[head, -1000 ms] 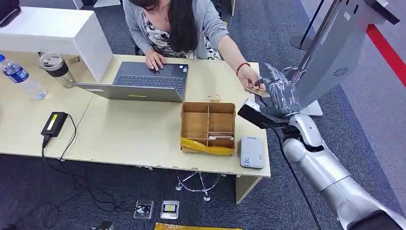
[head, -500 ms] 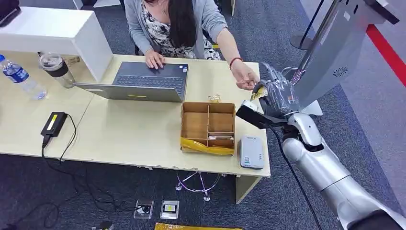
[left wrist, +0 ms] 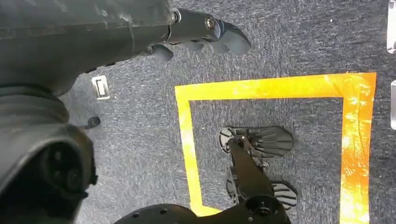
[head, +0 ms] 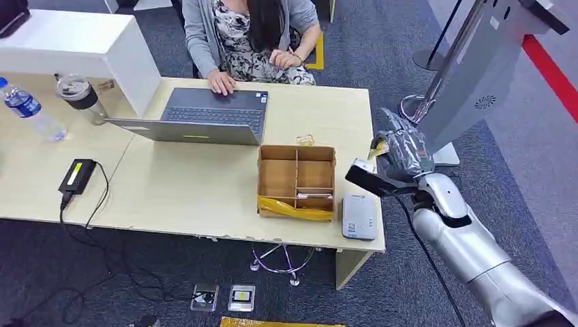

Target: Pass the card to the sensor for recognition and then transmit it.

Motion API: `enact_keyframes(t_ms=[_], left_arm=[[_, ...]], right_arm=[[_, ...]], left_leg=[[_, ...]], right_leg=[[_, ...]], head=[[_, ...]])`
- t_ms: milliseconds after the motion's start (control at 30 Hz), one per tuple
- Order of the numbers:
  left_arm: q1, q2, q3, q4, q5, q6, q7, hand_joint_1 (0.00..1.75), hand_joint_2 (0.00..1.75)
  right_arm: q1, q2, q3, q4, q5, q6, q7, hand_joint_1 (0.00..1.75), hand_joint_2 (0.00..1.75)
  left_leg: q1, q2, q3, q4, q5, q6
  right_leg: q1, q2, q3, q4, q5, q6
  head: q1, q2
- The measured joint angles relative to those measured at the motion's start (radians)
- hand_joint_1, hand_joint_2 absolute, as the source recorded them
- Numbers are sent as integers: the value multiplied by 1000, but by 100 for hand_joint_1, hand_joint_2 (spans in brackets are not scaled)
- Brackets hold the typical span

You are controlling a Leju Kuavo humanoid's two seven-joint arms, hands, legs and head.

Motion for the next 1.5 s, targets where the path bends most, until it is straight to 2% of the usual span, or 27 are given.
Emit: enact_keyframes(t_ms=[433,567,700,833,967,1267,1400,1500], left_arm=[[2,3,0,2,11,2,-1,0,0],[2,3,0,2,28,-2,-1,0,0],[2,6,0,2,29,-8,-2,0,0],[2,8,2,2,58,-10,-6,0,0],[1,6,5,2,77,-10,-23,0,0],[-6,6,5,2,48,-8,-20,0,0],[-1,6,5,2,52,-11,5,0,0],[-1,8,4,2,1,-8,16,0,0]], right_arm=[[121,-42,0,-58,-20,21,17,175,175],[135,-42,0,-60,-49,17,-3,175,175],[146,-40,2,-51,-65,-6,-25,175,175],[153,-35,14,-32,-93,27,-11,175,175],[148,-30,26,-1,-123,42,-23,175,175],[126,-16,46,69,-188,40,-26,175,175],[126,-15,54,90,-189,43,-9,175,175],[126,-15,57,95,-189,52,8,175,175]], left_leg=[[0,0,0,0,0,0],[0,0,0,0,0,0],[0,0,0,0,0,0],[0,0,0,0,0,0],[0,0,0,0,0,0],[0,0,0,0,0,0],[0,0,0,0,0,0],[0,0,0,0,0,0]], right_leg=[[0,0,0,0,0,0],[0,0,0,0,0,0],[0,0,0,0,0,0],[0,0,0,0,0,0],[0,0,0,0,0,0],[0,0,0,0,0,0],[0,0,0,0,0,0],[0,0,0,0,0,0]], head=[[0,0],[0,0],[0,0],[0,0],[0,0],[0,0],[0,0],[0,0]])
